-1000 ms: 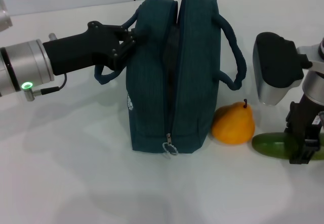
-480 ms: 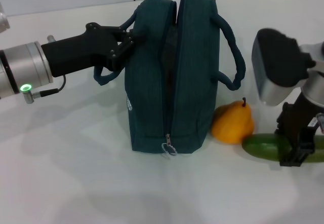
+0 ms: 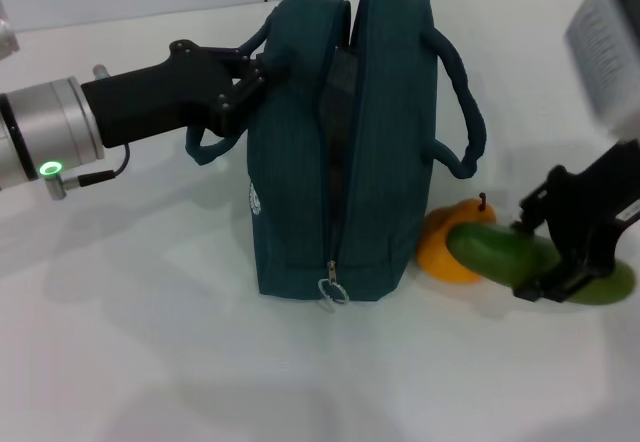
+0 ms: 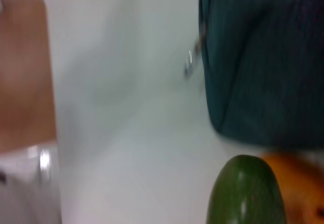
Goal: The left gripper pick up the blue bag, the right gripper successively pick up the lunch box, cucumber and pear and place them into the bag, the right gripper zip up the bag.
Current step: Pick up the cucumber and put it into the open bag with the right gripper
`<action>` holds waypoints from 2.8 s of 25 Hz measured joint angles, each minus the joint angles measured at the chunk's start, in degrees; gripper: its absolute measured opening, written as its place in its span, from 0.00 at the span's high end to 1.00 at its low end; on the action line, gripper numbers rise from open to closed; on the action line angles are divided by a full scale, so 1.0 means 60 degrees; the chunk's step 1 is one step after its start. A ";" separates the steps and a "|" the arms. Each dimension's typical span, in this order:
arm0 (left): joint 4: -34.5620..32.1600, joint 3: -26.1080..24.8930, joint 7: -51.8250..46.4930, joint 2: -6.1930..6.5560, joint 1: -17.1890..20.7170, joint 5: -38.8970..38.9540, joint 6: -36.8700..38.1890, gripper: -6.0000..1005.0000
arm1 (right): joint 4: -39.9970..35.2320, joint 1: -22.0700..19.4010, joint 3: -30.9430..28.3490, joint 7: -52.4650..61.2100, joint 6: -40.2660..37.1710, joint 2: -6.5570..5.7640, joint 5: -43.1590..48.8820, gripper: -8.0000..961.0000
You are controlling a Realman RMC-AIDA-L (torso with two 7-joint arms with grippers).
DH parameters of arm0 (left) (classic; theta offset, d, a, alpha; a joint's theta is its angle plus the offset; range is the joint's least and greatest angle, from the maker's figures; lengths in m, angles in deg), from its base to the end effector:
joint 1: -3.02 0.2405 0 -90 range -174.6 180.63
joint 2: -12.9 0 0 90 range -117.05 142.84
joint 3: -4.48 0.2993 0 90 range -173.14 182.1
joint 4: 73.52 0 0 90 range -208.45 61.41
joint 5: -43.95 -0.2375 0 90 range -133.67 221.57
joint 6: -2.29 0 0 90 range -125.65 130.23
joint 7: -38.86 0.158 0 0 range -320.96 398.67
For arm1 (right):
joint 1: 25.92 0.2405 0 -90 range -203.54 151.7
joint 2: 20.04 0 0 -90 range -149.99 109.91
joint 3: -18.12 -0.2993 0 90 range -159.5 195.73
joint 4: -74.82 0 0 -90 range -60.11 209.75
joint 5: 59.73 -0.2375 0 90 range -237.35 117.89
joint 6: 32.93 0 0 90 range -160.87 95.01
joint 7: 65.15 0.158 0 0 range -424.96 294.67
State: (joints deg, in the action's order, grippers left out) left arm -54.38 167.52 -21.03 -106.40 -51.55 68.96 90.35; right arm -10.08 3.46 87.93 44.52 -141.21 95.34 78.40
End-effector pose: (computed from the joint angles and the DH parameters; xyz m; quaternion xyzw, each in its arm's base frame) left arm -0.2162 0.4420 -0.0706 -0.9289 -0.1271 -0.3193 0.1382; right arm 0.2256 0.3576 0.0277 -0.9823 0.0849 -0.1641 0.0300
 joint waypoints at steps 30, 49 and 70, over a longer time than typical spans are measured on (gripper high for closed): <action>-0.0009 -0.0001 0.0751 -0.0032 0.0167 0.0415 0.0273 0.87 | 0.6746 0.0433 -0.5696 -0.4643 0.0686 -0.0550 -0.9310 0.32; -0.0515 0.0001 0.2038 -0.0051 0.0560 0.0621 0.0472 0.87 | 0.9123 0.2016 -0.4024 -0.4481 0.2621 0.0006 -0.9539 0.27; -0.0436 -0.0001 0.2265 -0.0016 0.0454 0.0929 0.0374 0.86 | 0.8887 0.0872 -0.2166 -0.5561 0.3702 0.0091 -0.9576 0.21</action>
State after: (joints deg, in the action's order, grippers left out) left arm -56.99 167.51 -7.44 -106.50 -48.83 74.54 92.60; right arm 43.25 8.69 74.93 11.15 -119.00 95.89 20.94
